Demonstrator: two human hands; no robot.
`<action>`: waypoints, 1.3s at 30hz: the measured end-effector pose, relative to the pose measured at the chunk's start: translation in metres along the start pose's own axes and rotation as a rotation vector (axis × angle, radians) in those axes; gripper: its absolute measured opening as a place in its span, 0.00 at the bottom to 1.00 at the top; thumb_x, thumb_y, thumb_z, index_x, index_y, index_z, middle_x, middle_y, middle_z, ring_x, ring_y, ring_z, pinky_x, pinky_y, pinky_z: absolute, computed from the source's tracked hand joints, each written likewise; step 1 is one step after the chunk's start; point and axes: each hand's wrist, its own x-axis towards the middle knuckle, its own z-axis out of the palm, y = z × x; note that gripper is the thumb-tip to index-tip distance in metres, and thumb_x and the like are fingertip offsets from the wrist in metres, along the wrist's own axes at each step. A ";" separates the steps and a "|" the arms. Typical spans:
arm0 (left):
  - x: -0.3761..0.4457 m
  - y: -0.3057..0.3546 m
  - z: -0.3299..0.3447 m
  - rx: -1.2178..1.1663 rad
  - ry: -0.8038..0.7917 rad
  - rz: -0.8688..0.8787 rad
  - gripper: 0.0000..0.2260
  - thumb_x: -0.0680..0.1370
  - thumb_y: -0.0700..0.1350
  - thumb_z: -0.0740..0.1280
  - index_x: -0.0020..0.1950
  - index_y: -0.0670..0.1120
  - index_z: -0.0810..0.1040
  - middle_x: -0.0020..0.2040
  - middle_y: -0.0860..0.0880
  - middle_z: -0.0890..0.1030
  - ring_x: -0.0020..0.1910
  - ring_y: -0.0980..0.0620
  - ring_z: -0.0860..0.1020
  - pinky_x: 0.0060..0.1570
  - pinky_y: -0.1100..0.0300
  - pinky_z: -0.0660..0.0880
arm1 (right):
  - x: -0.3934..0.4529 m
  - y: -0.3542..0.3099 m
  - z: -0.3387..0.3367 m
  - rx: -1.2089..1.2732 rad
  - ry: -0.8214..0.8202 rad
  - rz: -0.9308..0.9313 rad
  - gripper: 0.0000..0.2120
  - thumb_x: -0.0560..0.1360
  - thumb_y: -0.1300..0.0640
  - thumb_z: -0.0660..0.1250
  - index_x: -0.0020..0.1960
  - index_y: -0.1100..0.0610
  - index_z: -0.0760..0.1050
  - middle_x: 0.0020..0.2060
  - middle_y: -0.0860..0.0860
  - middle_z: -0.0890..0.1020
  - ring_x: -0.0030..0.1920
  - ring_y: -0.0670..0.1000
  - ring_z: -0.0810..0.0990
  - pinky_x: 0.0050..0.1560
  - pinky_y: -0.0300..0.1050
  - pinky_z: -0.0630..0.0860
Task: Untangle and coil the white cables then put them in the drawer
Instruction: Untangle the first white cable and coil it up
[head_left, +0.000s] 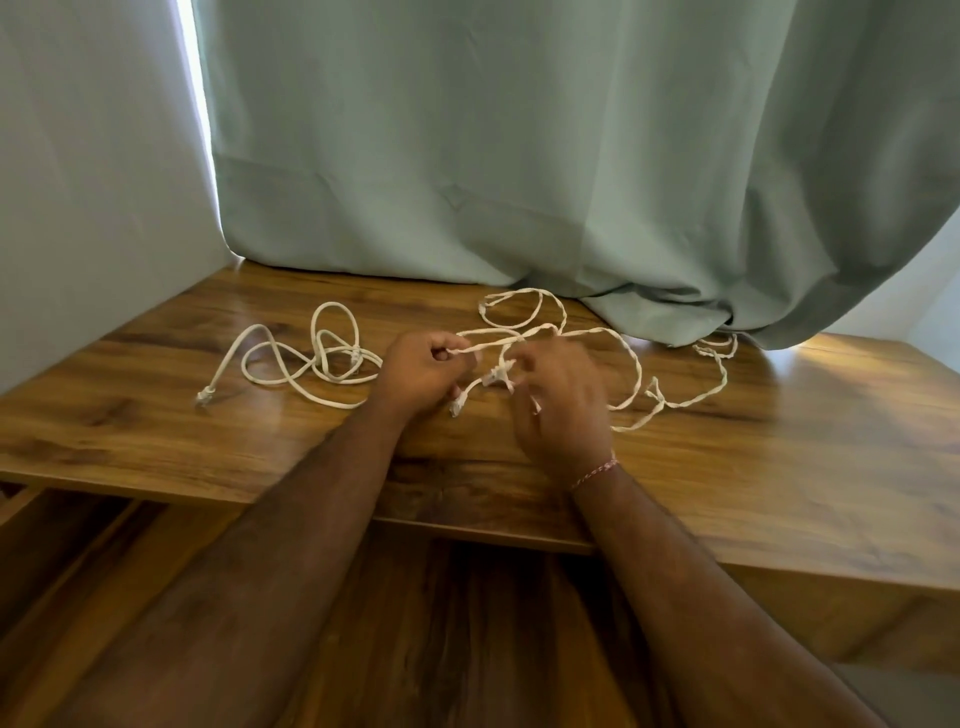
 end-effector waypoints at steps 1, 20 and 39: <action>0.000 -0.001 0.000 -0.010 -0.014 0.007 0.09 0.78 0.52 0.75 0.52 0.47 0.86 0.32 0.45 0.85 0.29 0.54 0.82 0.34 0.63 0.76 | -0.001 -0.006 0.004 0.001 -0.143 -0.104 0.12 0.74 0.63 0.66 0.56 0.58 0.80 0.47 0.54 0.82 0.47 0.54 0.77 0.50 0.48 0.73; 0.004 0.004 -0.006 -0.447 0.239 -0.202 0.21 0.85 0.50 0.56 0.38 0.44 0.79 0.29 0.47 0.77 0.25 0.51 0.73 0.26 0.61 0.68 | 0.002 0.004 0.004 0.090 -0.120 0.772 0.20 0.77 0.53 0.69 0.66 0.56 0.68 0.39 0.50 0.82 0.42 0.54 0.82 0.45 0.49 0.78; 0.037 0.061 -0.046 -0.904 0.276 -0.076 0.20 0.78 0.32 0.55 0.61 0.42 0.83 0.48 0.46 0.82 0.25 0.55 0.66 0.22 0.62 0.60 | 0.011 0.033 -0.002 0.985 0.391 1.424 0.10 0.83 0.61 0.64 0.64 0.59 0.73 0.35 0.55 0.81 0.29 0.49 0.76 0.29 0.43 0.74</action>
